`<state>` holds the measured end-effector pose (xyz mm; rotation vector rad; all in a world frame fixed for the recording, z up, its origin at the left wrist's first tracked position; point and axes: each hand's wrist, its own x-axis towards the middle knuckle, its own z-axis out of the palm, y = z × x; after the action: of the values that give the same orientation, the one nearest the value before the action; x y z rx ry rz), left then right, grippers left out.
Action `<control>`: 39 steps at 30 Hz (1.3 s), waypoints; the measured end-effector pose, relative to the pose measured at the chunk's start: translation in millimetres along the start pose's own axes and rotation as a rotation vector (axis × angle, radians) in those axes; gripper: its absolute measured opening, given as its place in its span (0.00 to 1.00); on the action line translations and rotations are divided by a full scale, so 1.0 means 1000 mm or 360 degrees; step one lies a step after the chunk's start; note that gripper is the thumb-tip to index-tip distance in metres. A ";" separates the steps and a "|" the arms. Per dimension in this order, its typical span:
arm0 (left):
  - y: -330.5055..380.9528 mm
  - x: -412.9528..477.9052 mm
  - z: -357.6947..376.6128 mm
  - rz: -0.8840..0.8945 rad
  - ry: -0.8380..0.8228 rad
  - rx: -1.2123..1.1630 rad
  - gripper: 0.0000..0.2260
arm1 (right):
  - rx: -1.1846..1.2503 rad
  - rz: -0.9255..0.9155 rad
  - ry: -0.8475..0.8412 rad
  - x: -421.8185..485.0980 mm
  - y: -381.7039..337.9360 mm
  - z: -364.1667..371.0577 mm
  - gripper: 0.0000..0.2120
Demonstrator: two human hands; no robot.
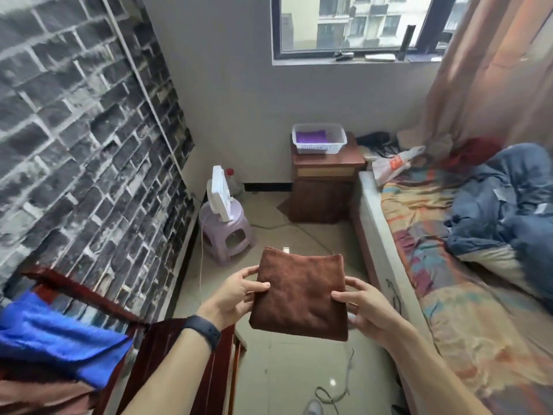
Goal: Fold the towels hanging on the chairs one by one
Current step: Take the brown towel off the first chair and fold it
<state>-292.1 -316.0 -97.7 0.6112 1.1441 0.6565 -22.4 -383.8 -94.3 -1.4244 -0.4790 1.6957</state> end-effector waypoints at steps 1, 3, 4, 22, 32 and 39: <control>0.006 0.016 0.002 -0.0023 0.0014 -0.0020 0.24 | 0.0002 0.0009 0.0005 0.013 -0.008 -0.003 0.20; 0.019 0.046 0.007 -0.0053 0.0038 -0.0046 0.24 | -0.0030 0.0033 0.0002 0.040 -0.026 -0.005 0.23; 0.026 0.060 0.009 -0.0066 0.0043 -0.0040 0.23 | -0.0045 0.0041 0.0009 0.054 -0.035 -0.006 0.23; 0.260 0.378 0.030 -0.0103 -0.0164 0.0145 0.17 | 0.0067 -0.0062 0.0179 0.336 -0.255 0.013 0.22; 0.351 0.542 0.068 -0.0217 -0.0163 0.0202 0.16 | 0.0107 0.0025 0.0368 0.484 -0.358 -0.007 0.21; 0.412 0.652 0.111 -0.0259 0.0006 0.0199 0.16 | 0.0033 0.0132 0.0309 0.604 -0.442 -0.041 0.20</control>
<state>-73.3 428.6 -163.3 0.6153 1.2306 0.4499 178.1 336.2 -145.4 -1.5940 -0.2979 1.6015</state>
